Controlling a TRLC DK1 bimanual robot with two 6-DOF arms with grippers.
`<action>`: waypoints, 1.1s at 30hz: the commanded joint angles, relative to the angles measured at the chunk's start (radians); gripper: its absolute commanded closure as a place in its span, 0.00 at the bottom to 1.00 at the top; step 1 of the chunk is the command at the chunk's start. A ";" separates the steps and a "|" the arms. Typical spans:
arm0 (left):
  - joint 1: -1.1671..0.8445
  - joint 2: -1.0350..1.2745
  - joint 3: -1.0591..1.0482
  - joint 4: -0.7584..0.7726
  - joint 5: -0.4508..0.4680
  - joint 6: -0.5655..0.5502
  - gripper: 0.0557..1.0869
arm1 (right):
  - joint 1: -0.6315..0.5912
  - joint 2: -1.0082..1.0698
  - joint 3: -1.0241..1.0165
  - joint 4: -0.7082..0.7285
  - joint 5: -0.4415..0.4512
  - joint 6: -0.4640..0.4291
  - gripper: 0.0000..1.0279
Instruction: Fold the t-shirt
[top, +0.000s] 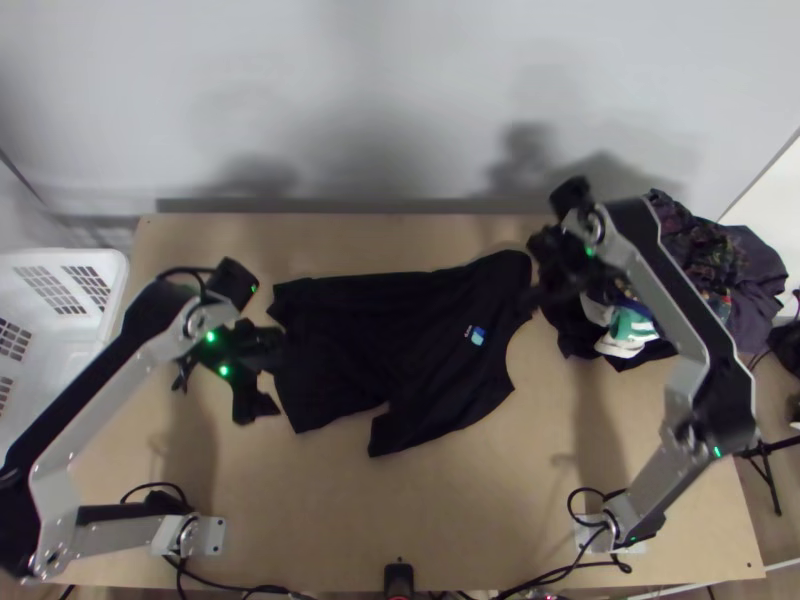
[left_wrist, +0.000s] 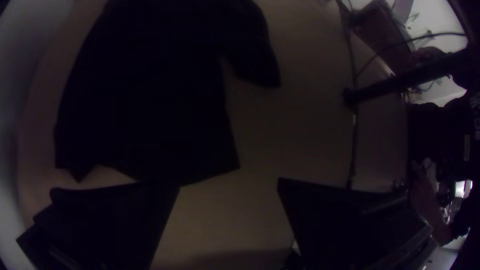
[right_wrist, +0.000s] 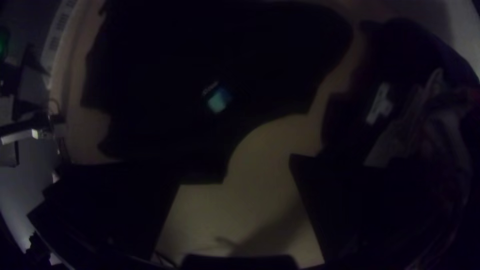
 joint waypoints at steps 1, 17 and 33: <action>-0.153 -0.112 -0.155 0.054 -0.073 -0.031 0.07 | 0.149 -0.218 -0.293 -0.090 0.009 -0.013 0.13; -0.343 -0.242 -0.420 0.438 -0.308 -0.231 0.07 | 0.401 -0.347 -0.652 0.117 0.142 0.001 0.16; -0.343 -0.255 -0.561 0.645 -0.378 -0.220 0.08 | 0.393 -0.292 -0.703 0.361 0.217 0.037 0.21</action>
